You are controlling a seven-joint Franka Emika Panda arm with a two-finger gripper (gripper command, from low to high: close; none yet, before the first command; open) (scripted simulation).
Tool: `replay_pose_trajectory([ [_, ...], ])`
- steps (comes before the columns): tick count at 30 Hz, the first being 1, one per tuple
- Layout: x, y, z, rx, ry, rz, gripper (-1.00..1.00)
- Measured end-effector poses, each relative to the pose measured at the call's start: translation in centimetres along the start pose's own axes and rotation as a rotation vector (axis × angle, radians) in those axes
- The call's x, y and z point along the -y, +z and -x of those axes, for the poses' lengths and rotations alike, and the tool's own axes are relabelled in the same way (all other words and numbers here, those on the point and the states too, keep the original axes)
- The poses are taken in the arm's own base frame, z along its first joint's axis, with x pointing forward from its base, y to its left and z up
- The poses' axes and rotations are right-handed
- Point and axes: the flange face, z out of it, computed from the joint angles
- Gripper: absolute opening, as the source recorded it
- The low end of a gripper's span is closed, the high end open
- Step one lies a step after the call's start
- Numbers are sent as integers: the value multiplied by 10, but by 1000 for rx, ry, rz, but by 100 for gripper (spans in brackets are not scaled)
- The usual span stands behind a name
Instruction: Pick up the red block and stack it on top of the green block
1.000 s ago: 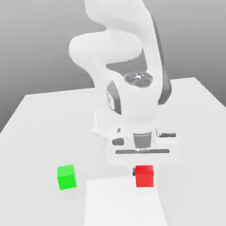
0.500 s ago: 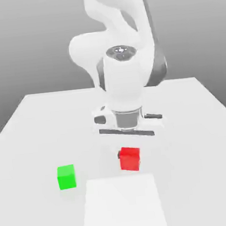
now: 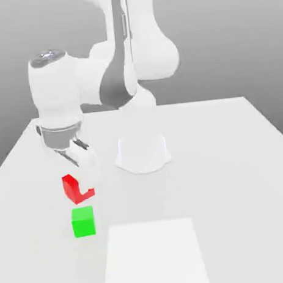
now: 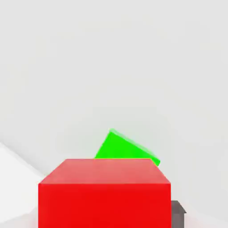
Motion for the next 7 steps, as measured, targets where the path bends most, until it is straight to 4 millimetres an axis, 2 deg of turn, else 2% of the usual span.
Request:
replay_pose_trajectory([
  [3, -1, 25, 0, -1, 0, 0, -100],
  [4, -2, 33, 0, -1, 3, 1, 100],
  [7, -1, 33, 2, -1, -4, 1, 100],
])
